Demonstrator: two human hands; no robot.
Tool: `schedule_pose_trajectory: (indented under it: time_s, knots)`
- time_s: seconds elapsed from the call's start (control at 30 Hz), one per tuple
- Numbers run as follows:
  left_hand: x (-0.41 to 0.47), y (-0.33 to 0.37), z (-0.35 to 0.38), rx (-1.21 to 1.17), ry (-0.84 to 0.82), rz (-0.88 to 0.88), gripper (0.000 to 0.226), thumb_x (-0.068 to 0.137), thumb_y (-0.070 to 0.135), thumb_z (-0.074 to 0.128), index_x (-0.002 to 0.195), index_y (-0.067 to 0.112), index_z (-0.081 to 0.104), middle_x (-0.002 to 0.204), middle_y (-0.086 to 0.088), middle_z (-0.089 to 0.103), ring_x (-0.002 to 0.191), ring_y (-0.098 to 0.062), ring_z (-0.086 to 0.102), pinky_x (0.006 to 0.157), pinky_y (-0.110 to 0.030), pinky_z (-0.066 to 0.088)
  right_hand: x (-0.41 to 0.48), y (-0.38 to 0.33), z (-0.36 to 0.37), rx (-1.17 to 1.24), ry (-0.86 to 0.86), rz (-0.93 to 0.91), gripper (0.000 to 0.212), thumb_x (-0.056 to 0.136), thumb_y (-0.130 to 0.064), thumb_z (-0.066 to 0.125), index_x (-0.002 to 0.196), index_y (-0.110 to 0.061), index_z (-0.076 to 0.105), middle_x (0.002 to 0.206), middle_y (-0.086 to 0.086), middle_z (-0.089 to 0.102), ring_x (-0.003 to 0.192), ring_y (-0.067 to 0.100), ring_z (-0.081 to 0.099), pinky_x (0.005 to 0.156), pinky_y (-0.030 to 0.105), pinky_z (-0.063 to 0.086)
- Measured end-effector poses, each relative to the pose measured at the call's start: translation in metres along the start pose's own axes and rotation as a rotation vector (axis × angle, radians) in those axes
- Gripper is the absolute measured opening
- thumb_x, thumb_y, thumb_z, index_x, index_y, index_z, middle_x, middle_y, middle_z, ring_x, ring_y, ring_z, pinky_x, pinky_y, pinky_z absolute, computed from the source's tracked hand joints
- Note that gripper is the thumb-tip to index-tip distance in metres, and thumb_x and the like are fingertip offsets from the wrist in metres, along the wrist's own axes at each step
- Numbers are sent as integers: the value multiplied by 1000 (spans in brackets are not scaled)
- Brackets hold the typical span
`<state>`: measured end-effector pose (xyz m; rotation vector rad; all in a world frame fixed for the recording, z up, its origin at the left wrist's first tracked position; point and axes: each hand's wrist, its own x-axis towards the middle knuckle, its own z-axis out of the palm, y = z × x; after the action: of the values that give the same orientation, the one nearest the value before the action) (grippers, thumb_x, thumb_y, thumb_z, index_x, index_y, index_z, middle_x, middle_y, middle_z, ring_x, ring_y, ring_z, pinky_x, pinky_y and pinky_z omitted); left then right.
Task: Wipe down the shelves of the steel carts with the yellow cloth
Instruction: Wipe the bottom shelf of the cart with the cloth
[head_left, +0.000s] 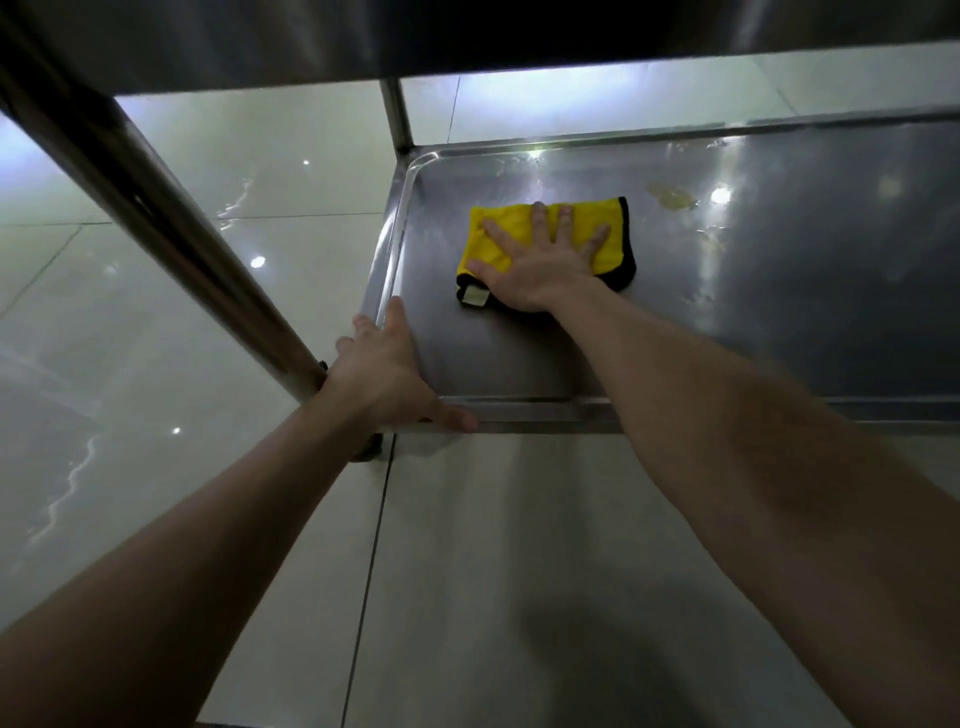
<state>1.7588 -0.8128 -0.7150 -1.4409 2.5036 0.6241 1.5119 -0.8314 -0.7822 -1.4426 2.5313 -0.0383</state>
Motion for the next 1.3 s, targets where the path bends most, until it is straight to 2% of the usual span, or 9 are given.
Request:
schedule_pose_trajectory:
  time_s: [0.3,0.4,0.47,0.53,0.67,0.73,0.93,1.07,1.3]
  knots:
    - [-11,9,-3,-48,59,24,170,48,61,105,172,21,-5,173,-16,21,157,-44,27,121,-60,40,-155,23,50,12,111,-153,83,84,-92,1,162,-64,3,181,0,-7,165,33,-13,120,78,-12]
    - [-36,2,19,-181,269,189,127,61,52,102,162,14,35,150,-14,48,140,-33,49,110,-51,50,-160,27,46,31,83,-146,87,80,-95,-3,161,-66,2,181,-2,-10,165,30,-15,121,76,-13]
    - [-62,-11,47,-310,485,202,71,70,50,97,126,25,61,119,3,65,107,-15,64,85,-41,57,-156,26,46,32,98,-145,87,79,-96,-3,160,-67,2,181,-3,-10,165,30,-15,121,75,-14]
    - [-82,-27,66,-447,638,62,47,74,54,89,94,32,53,87,10,63,77,-6,61,66,-36,51,-153,27,50,32,101,-143,86,79,-98,-2,159,-68,1,180,-5,-10,165,29,-15,121,75,-14]
    - [-81,-59,45,-742,821,-220,75,68,64,91,110,23,44,108,-2,57,93,-19,60,82,-45,56,-151,28,49,24,99,-134,84,80,-98,-3,158,-69,-2,181,-5,-9,165,28,-15,121,76,-13]
    - [-65,-62,18,-908,799,-143,72,74,65,89,114,18,51,108,-4,63,96,-21,66,87,-41,59,-152,22,46,7,85,-116,84,80,-96,-3,159,-68,-4,180,-3,-11,165,31,-15,120,78,-12]
    - [-36,-45,4,-1124,782,36,43,99,47,72,63,27,60,58,-10,60,54,-25,60,66,-59,58,-149,-81,50,-13,41,-302,73,94,-86,3,162,-62,-3,180,5,-16,163,42,-20,113,81,-19]
    - [-24,-51,9,-1139,817,42,38,96,43,69,62,31,58,57,-9,55,52,-26,56,56,-57,55,-110,-102,54,-18,64,-357,75,90,-90,2,160,-65,-5,180,0,-14,164,38,-18,112,81,-20]
    - [-12,-50,15,-1179,856,70,42,99,30,68,71,9,44,60,-16,42,57,-26,46,49,-53,43,10,-99,6,16,13,-132,80,92,-92,13,164,-61,0,180,6,-10,163,43,-15,113,85,-15]
